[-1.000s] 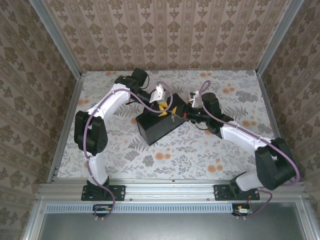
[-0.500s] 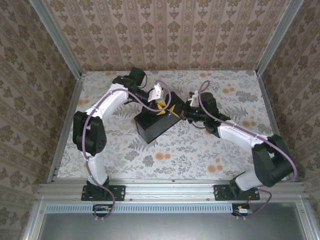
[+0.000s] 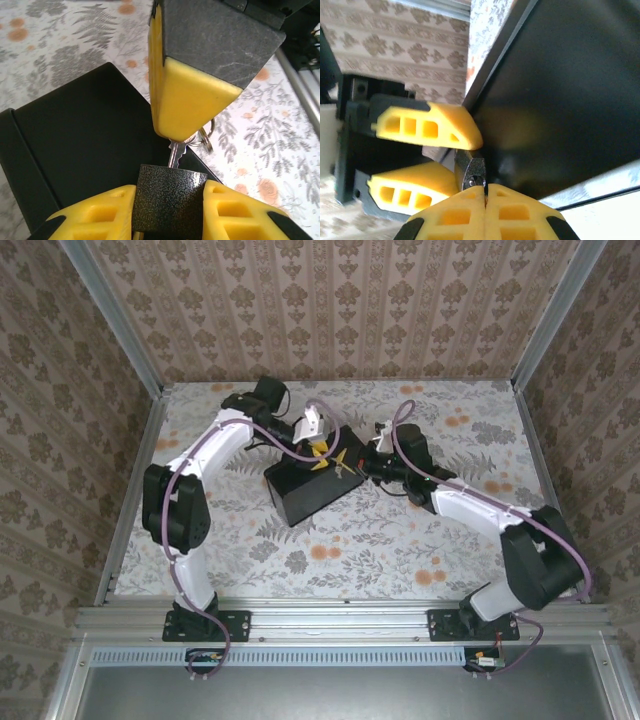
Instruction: Unlock the padlock with the key
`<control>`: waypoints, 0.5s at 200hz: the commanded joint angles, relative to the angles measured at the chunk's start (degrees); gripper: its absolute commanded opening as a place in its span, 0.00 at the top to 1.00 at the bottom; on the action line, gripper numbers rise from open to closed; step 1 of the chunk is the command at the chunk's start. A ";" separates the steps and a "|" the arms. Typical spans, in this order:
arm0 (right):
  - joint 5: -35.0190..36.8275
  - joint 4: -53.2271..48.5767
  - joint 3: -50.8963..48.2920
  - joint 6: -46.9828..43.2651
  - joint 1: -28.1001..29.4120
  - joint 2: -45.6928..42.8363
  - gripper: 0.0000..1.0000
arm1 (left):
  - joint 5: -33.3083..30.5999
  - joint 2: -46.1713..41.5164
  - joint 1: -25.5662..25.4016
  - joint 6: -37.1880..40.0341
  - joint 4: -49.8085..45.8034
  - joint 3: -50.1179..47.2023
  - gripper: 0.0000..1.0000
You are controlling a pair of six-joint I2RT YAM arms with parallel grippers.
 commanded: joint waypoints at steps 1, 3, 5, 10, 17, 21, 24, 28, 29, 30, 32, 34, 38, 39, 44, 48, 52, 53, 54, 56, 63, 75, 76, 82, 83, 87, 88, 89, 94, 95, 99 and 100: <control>-17.81 23.65 2.04 16.66 7.61 5.23 1.00 | 6.42 2.85 -6.23 -4.29 8.30 -2.54 0.85; -17.75 23.53 2.20 16.80 7.62 5.34 1.00 | 6.46 2.76 -6.23 -4.19 8.30 -2.51 0.84; -17.69 23.30 2.26 16.74 7.63 5.30 1.00 | 6.43 2.76 -6.23 -4.23 8.21 -2.51 0.84; -17.45 22.63 2.40 15.91 7.65 5.04 1.00 | 6.42 2.76 -6.23 -3.85 7.84 -2.44 0.85; -16.76 20.69 2.41 13.99 7.57 3.94 0.99 | 6.42 2.68 -6.23 -3.55 7.52 -2.50 0.85; -16.22 18.99 2.39 12.69 7.54 3.11 0.96 | 6.28 2.67 -6.23 -3.56 7.38 -2.54 0.85; -15.90 17.33 2.47 11.56 7.46 2.52 0.94 | 6.20 2.63 -6.23 -3.62 7.39 -2.54 0.85; -15.49 14.90 2.69 9.80 7.45 1.60 0.92 | 6.08 2.59 -6.23 -3.55 7.41 -2.57 0.85; -15.42 14.26 2.74 9.38 7.45 1.42 0.91 | 6.03 2.59 -6.23 -3.59 7.37 -2.56 0.85; -15.24 13.67 2.76 8.99 7.45 1.24 0.91 | 6.00 2.59 -6.19 -3.56 7.39 -2.56 0.85; -15.12 12.46 2.84 7.89 7.45 0.84 0.90 | 5.92 2.58 -6.16 -3.61 7.41 -2.67 0.85; -14.99 11.39 2.95 7.11 7.45 0.46 0.89 | 5.79 2.58 -6.15 -3.65 7.37 -2.66 0.85; -14.74 9.38 3.11 5.49 7.45 -0.14 0.88 | 5.70 2.61 -6.06 -3.78 7.35 -2.67 0.85; -14.65 8.99 3.12 5.07 7.45 -0.33 0.88 | 5.67 2.64 -6.06 -3.75 7.34 -2.66 0.85; -14.32 6.68 3.13 3.64 7.43 -0.99 0.88 | 5.67 2.67 -5.93 -3.72 7.41 -2.73 0.85; -14.22 5.38 3.09 2.66 7.30 -1.41 0.88 | 5.63 2.67 -5.82 -3.78 7.48 -2.75 0.85; -14.13 4.72 2.91 2.00 7.28 -1.64 0.88 | 5.70 2.67 -5.71 -3.88 7.68 -2.86 0.85; -14.14 4.65 2.84 1.77 7.30 -1.79 0.88 | 5.71 2.67 -5.67 -3.97 7.73 -2.89 0.85; -14.18 4.65 2.72 1.67 7.29 -1.81 0.88 | 5.71 2.67 -5.64 -3.98 7.70 -2.90 0.85; -14.20 4.63 2.57 1.54 7.28 -1.90 0.88 | 5.71 2.78 -5.62 -4.05 7.82 -2.91 0.85; -14.12 5.22 2.03 1.55 7.28 -1.99 0.90 | 5.73 2.84 -5.53 -4.25 7.95 -2.93 0.85; -14.16 6.43 1.54 2.06 7.28 -1.53 0.99 | 5.78 2.93 -5.36 -4.42 8.03 -2.82 0.85; -14.19 6.51 1.50 2.08 7.28 -1.47 0.99 | 5.79 2.94 -5.36 -4.42 8.08 -2.78 0.85; -14.14 6.89 1.27 2.36 7.28 -1.15 1.00 | 5.80 2.85 -5.36 -4.43 8.20 -2.85 0.85; -14.13 7.05 1.24 2.36 7.28 -1.06 1.00 | 5.76 2.85 -5.36 -4.43 8.25 -2.88 0.85; -13.99 7.26 1.06 2.56 7.28 -0.84 1.00 | 5.72 2.78 -5.34 -4.57 8.41 -2.91 0.85; -13.97 7.27 1.04 2.55 7.23 -0.81 1.00 | 5.72 2.77 -5.35 -4.67 8.49 -2.91 0.85; -13.96 7.32 1.03 2.55 7.21 -0.75 1.00 | 5.67 2.76 -5.35 -4.72 8.57 -2.91 0.85; -13.99 7.37 0.90 2.63 7.23 -0.57 1.00 | 5.63 2.76 -5.34 -4.93 8.72 -2.88 0.85; -14.01 7.42 0.87 2.67 7.17 -0.50 1.00 | 5.58 2.76 -5.31 -4.94 8.73 -2.90 0.85; -14.10 7.50 0.72 2.66 7.04 -0.47 1.00 | 5.54 2.76 -5.27 -4.99 8.73 -2.91 0.85; -14.11 7.53 0.70 2.64 6.98 -0.50 1.00 | 5.59 2.76 -5.22 -4.97 8.73 -2.87 0.85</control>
